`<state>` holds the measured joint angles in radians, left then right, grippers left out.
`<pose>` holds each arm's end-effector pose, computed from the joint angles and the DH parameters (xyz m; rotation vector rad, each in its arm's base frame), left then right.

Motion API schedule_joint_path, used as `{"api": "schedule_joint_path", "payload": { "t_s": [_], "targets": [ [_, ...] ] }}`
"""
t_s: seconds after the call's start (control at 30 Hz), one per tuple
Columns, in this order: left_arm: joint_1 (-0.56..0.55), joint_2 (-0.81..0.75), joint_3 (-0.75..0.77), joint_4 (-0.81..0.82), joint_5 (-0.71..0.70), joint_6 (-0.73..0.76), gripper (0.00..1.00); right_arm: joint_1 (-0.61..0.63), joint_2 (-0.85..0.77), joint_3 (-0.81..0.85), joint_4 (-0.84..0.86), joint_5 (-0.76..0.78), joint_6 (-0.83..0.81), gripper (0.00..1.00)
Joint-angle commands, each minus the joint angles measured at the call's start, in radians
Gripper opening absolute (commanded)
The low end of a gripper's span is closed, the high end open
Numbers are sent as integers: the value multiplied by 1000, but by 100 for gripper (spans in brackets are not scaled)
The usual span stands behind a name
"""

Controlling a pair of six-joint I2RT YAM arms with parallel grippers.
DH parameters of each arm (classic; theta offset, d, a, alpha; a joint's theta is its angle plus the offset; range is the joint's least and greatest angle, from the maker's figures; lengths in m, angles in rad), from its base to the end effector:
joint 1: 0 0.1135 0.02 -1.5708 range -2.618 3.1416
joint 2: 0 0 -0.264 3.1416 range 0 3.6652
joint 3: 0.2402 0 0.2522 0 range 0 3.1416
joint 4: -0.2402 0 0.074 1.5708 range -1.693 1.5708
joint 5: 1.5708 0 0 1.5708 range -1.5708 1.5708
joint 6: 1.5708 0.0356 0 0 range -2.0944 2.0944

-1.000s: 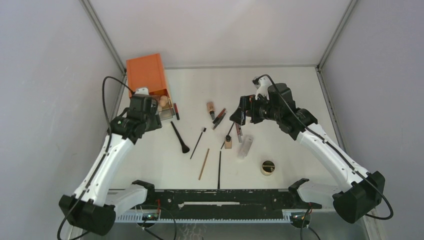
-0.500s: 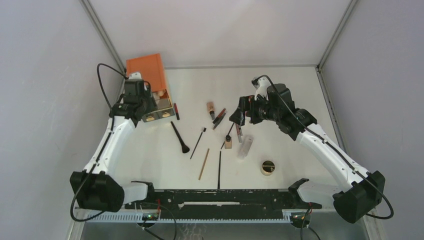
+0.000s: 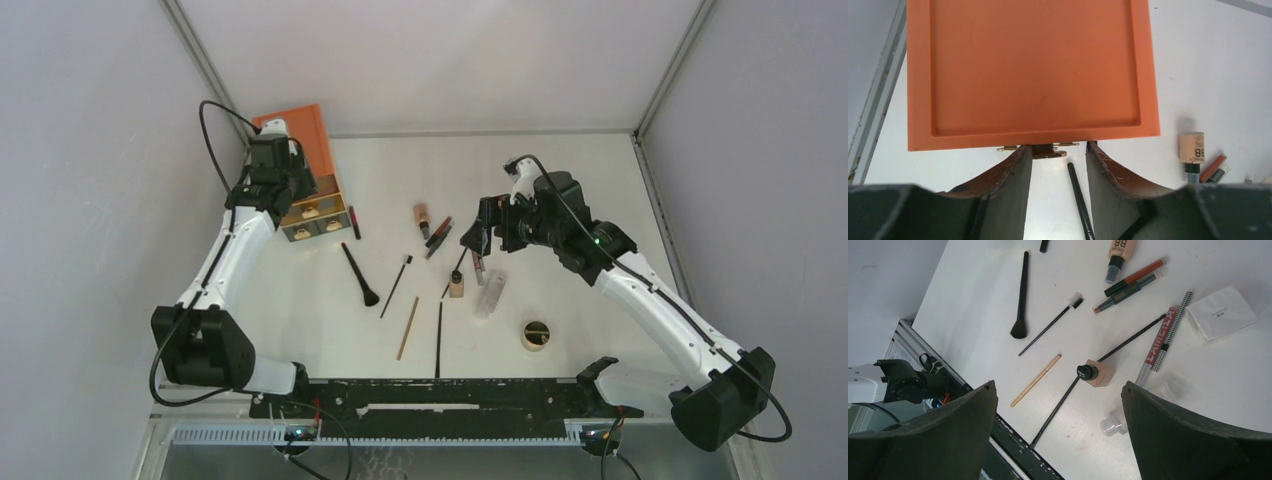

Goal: Organize the makeup
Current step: Close the drawer in the storage box, then open the drawer in the storage box.

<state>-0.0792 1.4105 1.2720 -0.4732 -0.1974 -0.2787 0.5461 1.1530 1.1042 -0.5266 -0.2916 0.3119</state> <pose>0.3175 -0.0182 0.3372 -0.3267 2.1442 0.0106 0.2093 0.1392 0.3439 -0.4360 2.1877 0.7995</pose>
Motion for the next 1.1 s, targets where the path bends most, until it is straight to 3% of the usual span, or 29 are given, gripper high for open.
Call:
{"api": "schedule_joint_path", "payload": {
  "t_s": [0.0, 0.23, 0.33, 0.57, 0.73, 1.07],
  "targets": [
    [-10, -97, 16, 146, 27, 44, 48, 6, -55, -21, 16, 31, 1, 100],
    [-31, -310, -220, 161, -104, -7, 53, 8, -31, -33, 60, 10, 14, 100],
    [-29, -320, -307, 178, -172, -36, 61, 9, -21, -32, 90, 4, 16, 100],
    [-31, -301, -487, 320, -159, -71, 67, 9, -9, -33, 97, 36, 20, 100],
    [-33, -221, -517, 403, -224, -34, 71, 9, 0, -33, 77, 46, 14, 100],
    [-32, -48, -451, 514, -181, 25, 72, -1, -11, -35, 73, 46, -5, 100]
  ]
}}
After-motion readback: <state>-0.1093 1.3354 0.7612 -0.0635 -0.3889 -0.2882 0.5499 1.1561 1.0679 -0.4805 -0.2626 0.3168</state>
